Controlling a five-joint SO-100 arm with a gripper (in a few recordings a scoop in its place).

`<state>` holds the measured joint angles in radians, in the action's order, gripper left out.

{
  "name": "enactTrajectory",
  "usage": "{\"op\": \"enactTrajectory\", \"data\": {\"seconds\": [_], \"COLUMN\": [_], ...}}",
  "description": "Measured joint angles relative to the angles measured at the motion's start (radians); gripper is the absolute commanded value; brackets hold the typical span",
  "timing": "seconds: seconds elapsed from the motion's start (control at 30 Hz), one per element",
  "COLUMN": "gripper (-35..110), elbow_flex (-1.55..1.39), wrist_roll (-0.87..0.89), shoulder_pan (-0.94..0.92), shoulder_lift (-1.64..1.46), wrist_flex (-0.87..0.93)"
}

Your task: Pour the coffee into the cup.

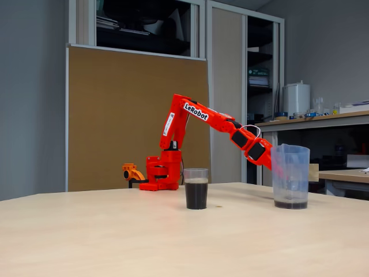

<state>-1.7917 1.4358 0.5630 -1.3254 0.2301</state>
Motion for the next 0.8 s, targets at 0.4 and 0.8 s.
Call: {"op": "enactTrajectory", "data": {"seconds": [0.4, 0.8], "gripper": [8, 0], "elbow_flex": [-0.337, -0.93], "wrist_roll": [0.008, -0.451], "shoulder_pan": [-0.014, 0.048], "shoulder_lift": [-0.259, -0.893], "wrist_flex": [-0.092, -0.209]}}
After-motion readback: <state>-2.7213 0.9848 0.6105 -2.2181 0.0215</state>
